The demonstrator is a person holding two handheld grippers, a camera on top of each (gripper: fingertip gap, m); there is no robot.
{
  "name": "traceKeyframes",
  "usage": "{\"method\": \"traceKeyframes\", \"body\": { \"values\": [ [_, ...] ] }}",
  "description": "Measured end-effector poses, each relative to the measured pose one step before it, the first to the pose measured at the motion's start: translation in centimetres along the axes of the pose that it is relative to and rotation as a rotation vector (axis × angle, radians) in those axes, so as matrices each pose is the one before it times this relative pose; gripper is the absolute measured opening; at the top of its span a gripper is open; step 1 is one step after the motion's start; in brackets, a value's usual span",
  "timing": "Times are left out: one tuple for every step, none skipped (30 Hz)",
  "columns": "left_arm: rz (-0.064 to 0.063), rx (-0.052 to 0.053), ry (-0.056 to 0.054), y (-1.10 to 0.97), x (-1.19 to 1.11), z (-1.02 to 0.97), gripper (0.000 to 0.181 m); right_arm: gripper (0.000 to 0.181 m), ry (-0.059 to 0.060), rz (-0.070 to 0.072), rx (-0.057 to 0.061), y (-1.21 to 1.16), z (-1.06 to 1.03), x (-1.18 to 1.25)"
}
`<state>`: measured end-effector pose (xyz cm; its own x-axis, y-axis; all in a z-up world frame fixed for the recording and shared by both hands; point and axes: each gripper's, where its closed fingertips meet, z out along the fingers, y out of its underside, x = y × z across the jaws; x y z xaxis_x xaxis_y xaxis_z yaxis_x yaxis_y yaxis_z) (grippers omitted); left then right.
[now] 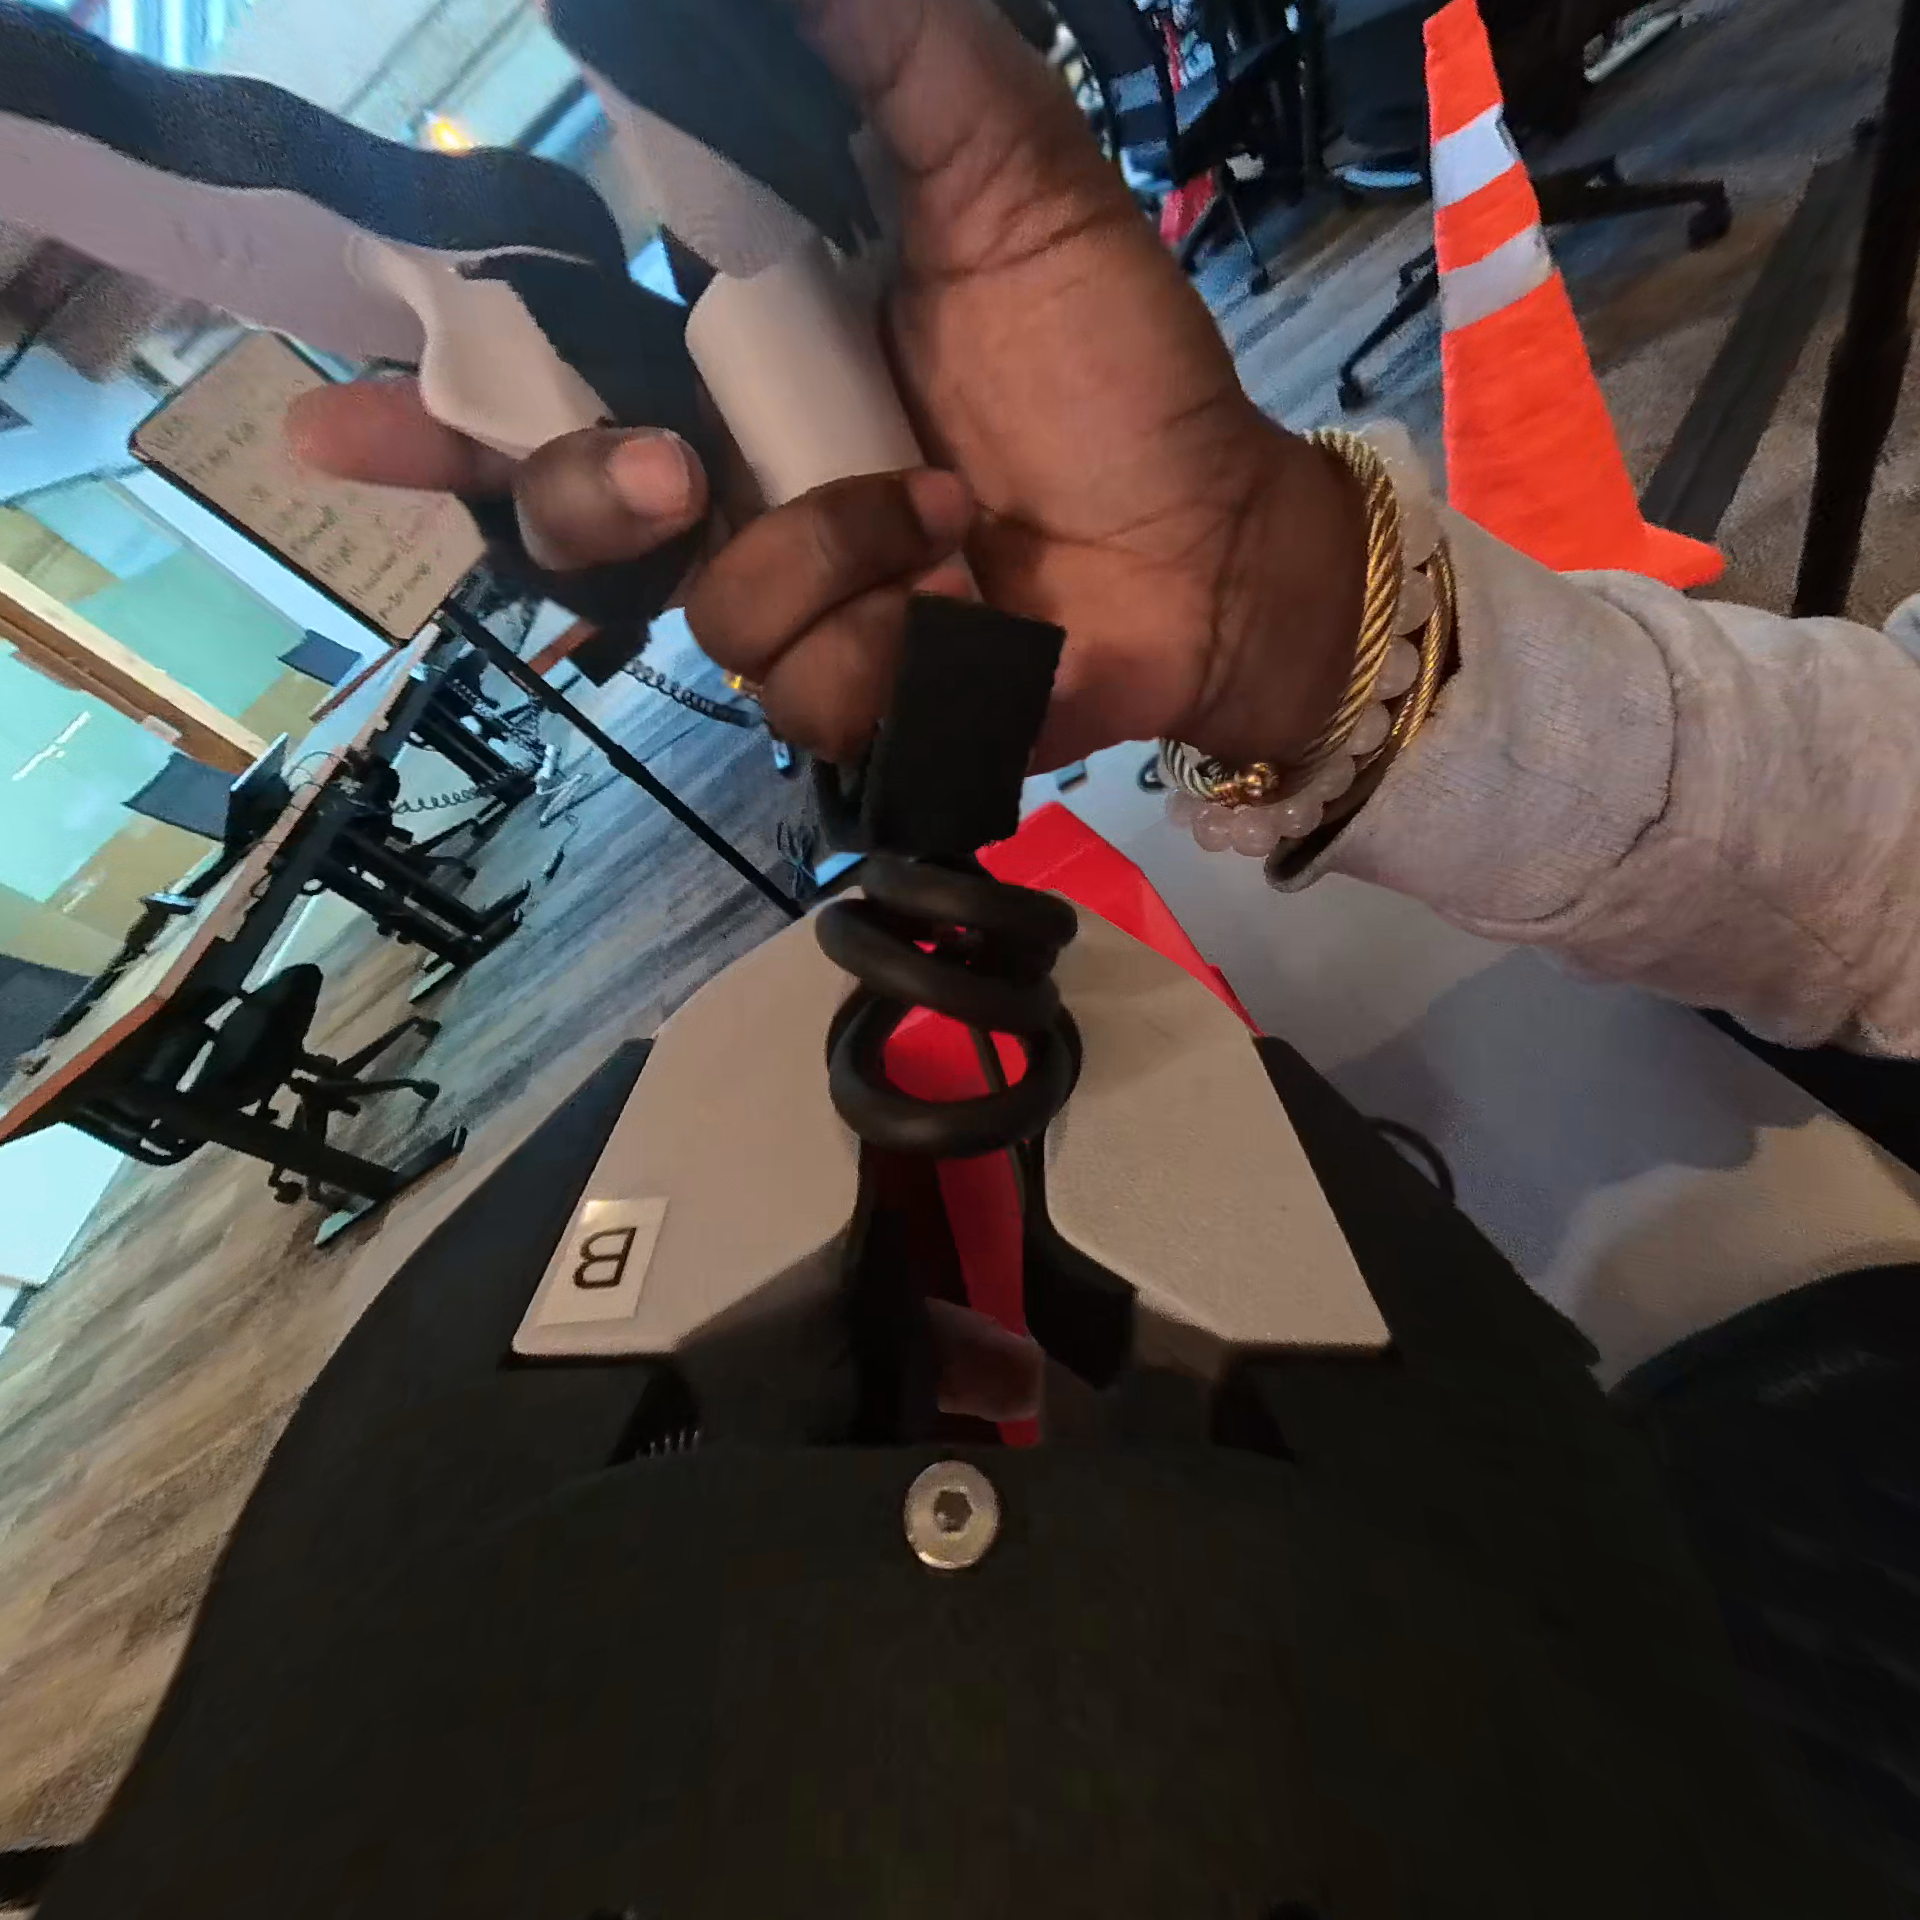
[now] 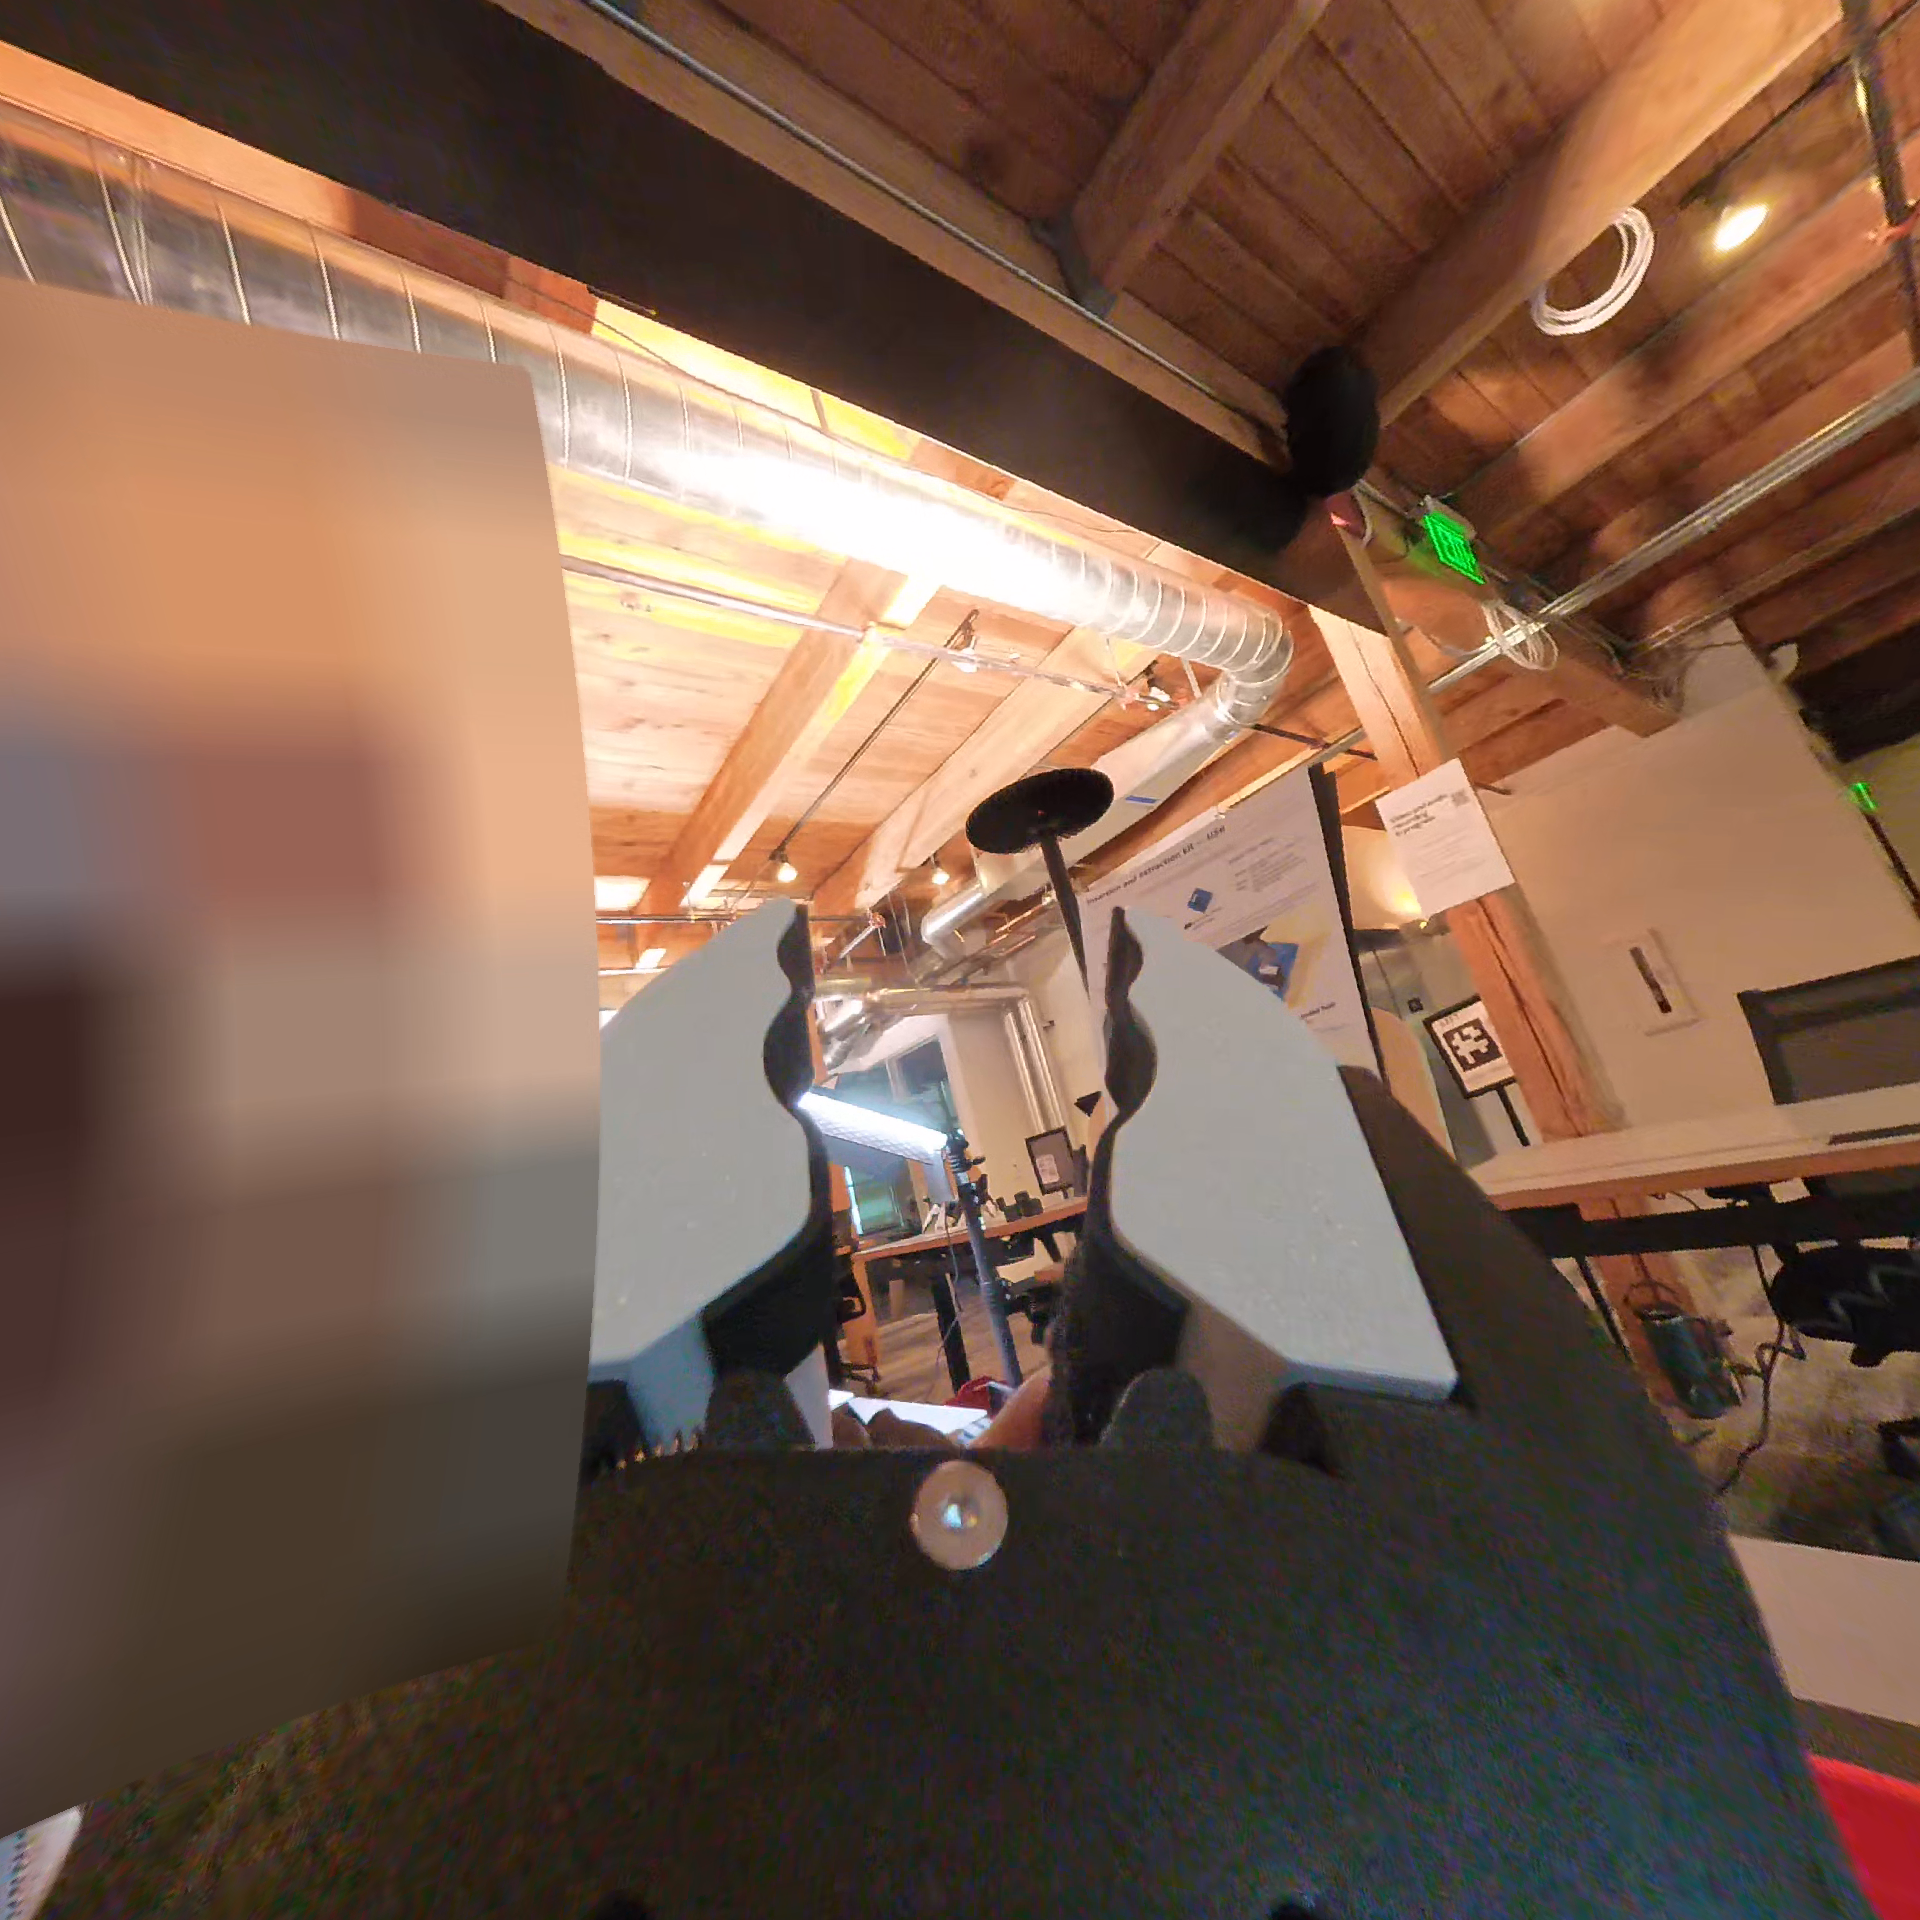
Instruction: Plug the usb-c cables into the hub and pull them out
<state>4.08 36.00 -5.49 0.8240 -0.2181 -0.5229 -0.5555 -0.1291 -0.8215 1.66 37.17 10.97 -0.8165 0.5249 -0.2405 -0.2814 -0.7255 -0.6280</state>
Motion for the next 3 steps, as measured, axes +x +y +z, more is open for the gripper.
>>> {"method": "traceKeyframes", "body": {
  "values": [
    [-0.0016, 0.0128, -0.0179, -0.035, -0.155, -0.014, 0.024, 0.055, 0.0023, -0.0150, 0.0037, -0.198, -0.063, -0.125],
    [-0.0004, 0.0132, -0.0175, -0.052, -0.170, 0.004, 0.023, 0.055, 0.0028, -0.0161, 0.0024, -0.197, -0.045, -0.158],
    [-0.0005, 0.0153, -0.0145, -0.123, -0.126, 0.023, 0.022, 0.055, 0.0012, -0.0171, 0.0072, -0.302, -0.036, -0.238]
  ]
}}
